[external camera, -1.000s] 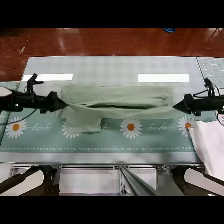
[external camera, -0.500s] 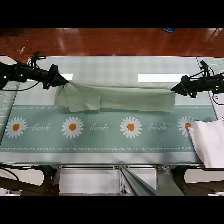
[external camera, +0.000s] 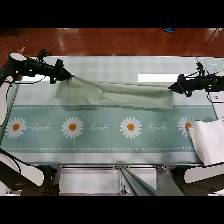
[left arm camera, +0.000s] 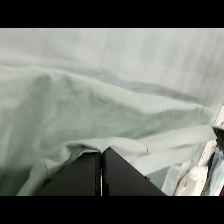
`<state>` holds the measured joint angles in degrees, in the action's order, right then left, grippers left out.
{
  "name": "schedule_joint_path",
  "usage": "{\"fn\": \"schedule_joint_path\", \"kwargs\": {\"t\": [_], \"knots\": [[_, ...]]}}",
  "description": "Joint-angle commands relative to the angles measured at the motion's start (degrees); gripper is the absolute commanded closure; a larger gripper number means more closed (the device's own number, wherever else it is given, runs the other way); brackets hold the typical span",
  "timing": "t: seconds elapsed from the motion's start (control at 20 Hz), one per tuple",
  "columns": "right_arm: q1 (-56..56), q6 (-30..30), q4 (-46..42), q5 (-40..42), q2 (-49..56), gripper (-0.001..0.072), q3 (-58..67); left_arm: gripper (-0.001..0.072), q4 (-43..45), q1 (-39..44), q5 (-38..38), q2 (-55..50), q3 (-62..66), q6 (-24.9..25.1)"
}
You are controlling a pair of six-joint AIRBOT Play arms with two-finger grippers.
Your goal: Fold the shirts.
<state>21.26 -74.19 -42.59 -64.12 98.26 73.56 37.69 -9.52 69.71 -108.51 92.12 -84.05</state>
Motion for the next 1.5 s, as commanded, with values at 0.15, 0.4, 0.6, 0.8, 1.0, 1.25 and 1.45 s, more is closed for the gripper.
{"fn": "schedule_joint_path", "kwargs": {"t": [0.15,0.4,0.6,0.8,1.0,1.25,1.45], "knots": [[0.1,0.6,5.1,6.7,0.7,0.0298,0.2,0.0198,-0.8,3.4,-9.7,-2.7,1.2,0.0],[9.8,1.1,-4.0,-4.7,-6.0,0.0298,0.8,0.02,6.7,-4.1,4.9,0.2,10.5,-4.2],[16.5,0.1,-9.8,-3.7,-13.4,0.0298,-7.1,0.0199,21.6,-8.1,7.3,12.4,5.9,-4.3],[12.5,2.1,-2.3,4.4,-14.3,0.0299,-18.1,0.0199,22.5,-2.5,-9.0,32.3,-17.5,-5.0],[5.8,2.5,2.5,11.0,-12.3,0.0298,-18.5,0.0199,22.6,7.5,-22.0,45.5,-36.4,-5.0],[1.3,2.4,4.8,12.2,-5.4,0.0298,-16.0,0.0199,22.5,15.3,-22.8,44.1,-39.0,-5.0],[-4.2,1.4,5.4,9.1,0.5,0.0341,-10.5,0.0199,22.3,17.4,-23.6,41.3,-38.9,-5.0]]}}
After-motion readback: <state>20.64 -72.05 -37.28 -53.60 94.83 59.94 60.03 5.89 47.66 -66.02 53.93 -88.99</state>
